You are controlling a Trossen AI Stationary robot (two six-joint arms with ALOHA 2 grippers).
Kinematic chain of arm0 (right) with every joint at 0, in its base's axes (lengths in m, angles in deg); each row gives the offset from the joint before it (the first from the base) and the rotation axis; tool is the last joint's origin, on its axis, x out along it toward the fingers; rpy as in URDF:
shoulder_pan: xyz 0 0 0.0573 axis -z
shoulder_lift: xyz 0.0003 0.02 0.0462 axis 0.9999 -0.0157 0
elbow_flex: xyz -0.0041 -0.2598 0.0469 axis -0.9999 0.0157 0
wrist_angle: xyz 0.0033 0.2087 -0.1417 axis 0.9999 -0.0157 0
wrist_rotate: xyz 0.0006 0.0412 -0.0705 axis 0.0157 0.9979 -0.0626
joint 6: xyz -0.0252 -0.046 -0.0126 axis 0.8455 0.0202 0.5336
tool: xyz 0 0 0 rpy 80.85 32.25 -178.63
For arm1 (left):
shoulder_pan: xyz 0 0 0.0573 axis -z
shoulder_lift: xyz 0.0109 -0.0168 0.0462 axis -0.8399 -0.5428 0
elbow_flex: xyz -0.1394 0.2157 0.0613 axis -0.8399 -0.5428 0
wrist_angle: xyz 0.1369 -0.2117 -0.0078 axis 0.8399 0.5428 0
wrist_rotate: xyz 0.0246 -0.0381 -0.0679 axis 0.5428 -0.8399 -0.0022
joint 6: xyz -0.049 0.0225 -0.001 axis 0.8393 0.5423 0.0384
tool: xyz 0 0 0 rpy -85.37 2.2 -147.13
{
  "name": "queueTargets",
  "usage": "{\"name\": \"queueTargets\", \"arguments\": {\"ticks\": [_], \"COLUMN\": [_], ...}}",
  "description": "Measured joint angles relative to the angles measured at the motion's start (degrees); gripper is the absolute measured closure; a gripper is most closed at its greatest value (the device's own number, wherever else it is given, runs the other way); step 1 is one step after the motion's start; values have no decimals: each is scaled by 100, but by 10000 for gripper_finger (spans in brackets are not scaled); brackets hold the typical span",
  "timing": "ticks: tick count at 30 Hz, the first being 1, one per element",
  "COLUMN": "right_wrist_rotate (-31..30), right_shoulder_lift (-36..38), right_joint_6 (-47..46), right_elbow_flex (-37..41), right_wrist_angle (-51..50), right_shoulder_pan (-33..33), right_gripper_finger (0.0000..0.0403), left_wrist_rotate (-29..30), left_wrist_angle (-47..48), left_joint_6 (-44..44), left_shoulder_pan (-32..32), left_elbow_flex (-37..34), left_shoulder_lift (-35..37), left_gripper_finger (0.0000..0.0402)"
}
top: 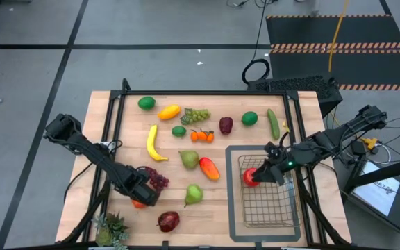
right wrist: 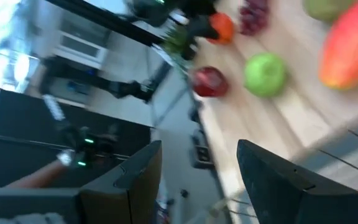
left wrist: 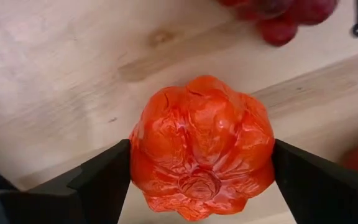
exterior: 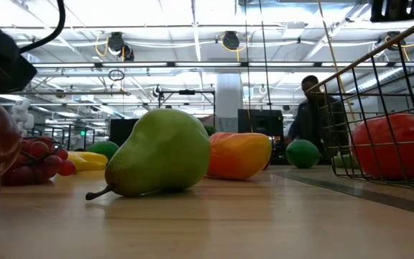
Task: Build produce basket
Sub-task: Put the orange pumpkin into the wire basket
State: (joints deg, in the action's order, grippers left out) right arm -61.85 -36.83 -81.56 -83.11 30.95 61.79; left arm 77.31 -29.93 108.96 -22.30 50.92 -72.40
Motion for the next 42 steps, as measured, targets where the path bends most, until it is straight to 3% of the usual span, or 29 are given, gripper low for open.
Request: {"name": "queueTargets", "arguments": {"ticks": [9, 15, 25, 30, 35, 42], "right_wrist_rotate": [-20, 47, 263, 370, 1734, 3472], "right_shoulder_lift": [331, 537, 554, 348, 67, -307], "right_joint_6": [453, 610, 2176, 1794, -375, -1045], "right_elbow_flex": [0, -2, -2, -2, -2, -7], "right_wrist_angle": [1655, 1751, 1445, 1422, 1236, 1318], "right_shoulder_pan": [370, 876, 1799, 2594, 3664, 5299], "right_gripper_finger": [200, 200, 200, 200, 200, 200], "left_wrist_rotate": [449, 923, 1066, 1113, 1478, 1930], "left_wrist_angle": [-896, -894, -901, -1264, -2080, -2950], "left_joint_6": [-156, -604, -2524, -3552, -4754, -6269], "left_shoulder_pan": [-255, -584, -1875, -2686, -3301, -3995], "left_elbow_flex": [605, 1461, 2993, 3253, 3261, 3261], "left_shoulder_lift": [152, 326, 352, 354, 354, 296], "left_gripper_finger": [42, 52, 49, 47, 47, 46]}}
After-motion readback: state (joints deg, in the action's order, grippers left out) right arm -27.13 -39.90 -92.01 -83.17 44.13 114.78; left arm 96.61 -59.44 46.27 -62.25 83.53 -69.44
